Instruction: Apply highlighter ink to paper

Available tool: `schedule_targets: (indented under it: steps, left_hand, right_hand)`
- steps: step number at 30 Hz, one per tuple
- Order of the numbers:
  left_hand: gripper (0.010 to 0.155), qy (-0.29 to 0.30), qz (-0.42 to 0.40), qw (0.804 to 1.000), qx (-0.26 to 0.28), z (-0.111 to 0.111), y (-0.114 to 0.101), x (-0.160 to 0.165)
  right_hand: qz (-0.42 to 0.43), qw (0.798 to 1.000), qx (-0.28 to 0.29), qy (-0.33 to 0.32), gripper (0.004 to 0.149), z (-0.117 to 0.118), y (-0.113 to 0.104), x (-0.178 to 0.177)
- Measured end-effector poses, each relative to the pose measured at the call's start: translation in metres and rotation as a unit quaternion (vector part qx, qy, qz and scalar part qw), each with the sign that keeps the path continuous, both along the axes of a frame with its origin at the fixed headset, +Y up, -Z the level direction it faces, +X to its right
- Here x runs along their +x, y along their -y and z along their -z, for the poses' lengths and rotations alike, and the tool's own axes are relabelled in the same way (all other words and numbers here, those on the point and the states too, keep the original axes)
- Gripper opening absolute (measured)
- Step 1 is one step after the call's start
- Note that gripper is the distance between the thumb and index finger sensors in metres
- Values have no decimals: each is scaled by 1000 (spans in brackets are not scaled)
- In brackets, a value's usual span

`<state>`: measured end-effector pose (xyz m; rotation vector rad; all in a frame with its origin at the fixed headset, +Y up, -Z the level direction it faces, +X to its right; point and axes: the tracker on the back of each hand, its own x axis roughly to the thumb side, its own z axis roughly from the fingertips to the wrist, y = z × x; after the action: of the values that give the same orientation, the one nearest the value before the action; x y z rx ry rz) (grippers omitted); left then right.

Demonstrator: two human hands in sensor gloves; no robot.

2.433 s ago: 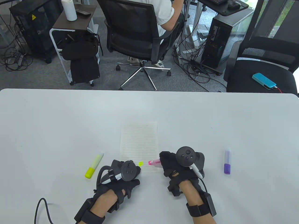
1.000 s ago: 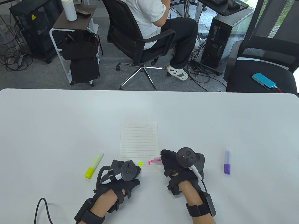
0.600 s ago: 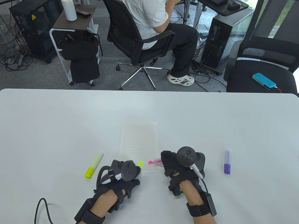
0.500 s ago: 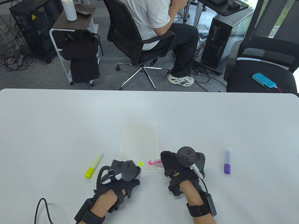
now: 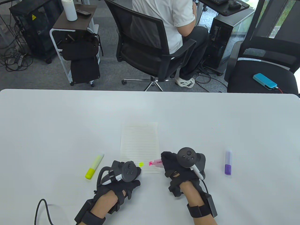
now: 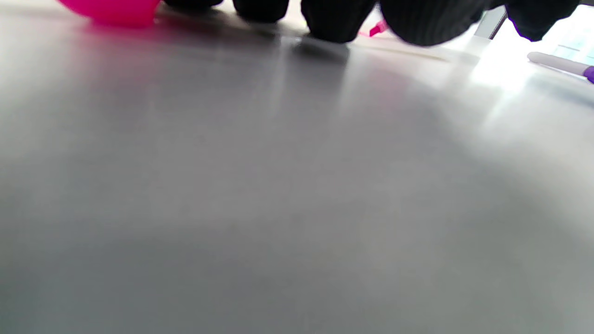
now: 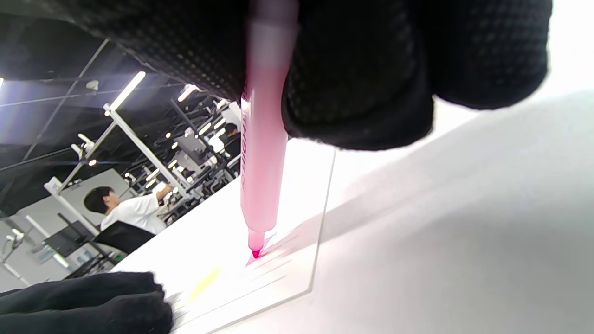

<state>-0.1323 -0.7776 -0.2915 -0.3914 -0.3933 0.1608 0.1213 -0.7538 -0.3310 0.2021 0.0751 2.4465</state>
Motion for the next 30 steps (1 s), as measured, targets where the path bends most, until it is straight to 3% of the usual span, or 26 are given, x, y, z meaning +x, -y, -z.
schedule_targets:
  steps: [4,9,15,20,25,30]
  left_hand:
    - [66,0,0,1000,0,0,0,0]
    - [66,0,0,1000,0,0,0,0]
    - [66,0,0,1000,0,0,0,0]
    - [66,0,0,1000,0,0,0,0]
    - [66,0,0,1000,0,0,0,0]
    - [66,0,0,1000,0,0,0,0]
  right_hand:
    - [-12,999,30,20,37,0,1,-1]
    - [-2,1000,-3,-2,36,0,0,0]
    - [-10,999,31,23,37,0,0,1]
    - [-6,1000,4,10,36,2,0,4]
    - [-15,999,29,24,36,1,1,3]
    - [-9,1000,7,10,35,2,0,3]
